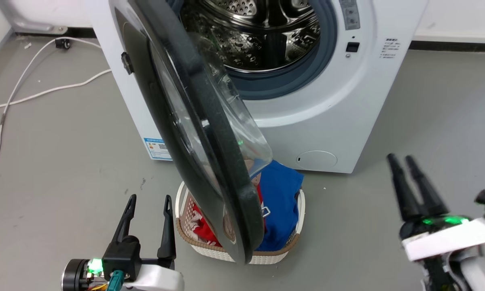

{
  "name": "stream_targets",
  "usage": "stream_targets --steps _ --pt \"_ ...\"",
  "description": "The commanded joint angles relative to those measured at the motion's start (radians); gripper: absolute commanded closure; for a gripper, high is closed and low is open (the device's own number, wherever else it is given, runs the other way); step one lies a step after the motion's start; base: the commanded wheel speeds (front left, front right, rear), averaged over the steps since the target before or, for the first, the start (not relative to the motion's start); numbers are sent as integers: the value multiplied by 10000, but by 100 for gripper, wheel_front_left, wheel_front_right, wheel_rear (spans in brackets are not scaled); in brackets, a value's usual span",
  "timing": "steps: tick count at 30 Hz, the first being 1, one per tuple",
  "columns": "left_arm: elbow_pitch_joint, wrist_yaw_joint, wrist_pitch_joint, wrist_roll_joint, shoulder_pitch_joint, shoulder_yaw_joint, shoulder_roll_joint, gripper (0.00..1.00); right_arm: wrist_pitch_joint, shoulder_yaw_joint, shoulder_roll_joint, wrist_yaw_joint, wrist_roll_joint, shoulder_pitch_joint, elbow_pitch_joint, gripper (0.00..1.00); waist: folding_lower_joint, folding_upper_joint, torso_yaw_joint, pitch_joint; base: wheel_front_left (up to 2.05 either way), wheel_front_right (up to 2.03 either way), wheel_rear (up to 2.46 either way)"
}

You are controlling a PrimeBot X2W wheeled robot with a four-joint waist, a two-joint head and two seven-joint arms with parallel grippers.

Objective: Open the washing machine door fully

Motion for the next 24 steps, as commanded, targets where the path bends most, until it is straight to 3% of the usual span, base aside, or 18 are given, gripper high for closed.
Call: stream_targets --steps 1,6,14,24 --pt "-36 -14 -24 80 100 43 42 0 -40 -293 143 25 -333 91 -14 0 1 0 -84 -80 0 0 0" --pt "-64 -49 -24 91 234 122 48 0 -47 -2124 1142 24 -3081 543 -772 0 1 0 -183 -184 0 0 0" --pt "-78 -78 -24 122 351 164 45 0 -51 -3239 2008 24 -6590 1508 -1903 0 1 0 -180 -332 0 0 0" --pt "-61 -139 -24 125 406 144 32 0 -51 -3913 2747 15 -8115 2723 -2177 0 1 0 -44 -506 0 0 0"
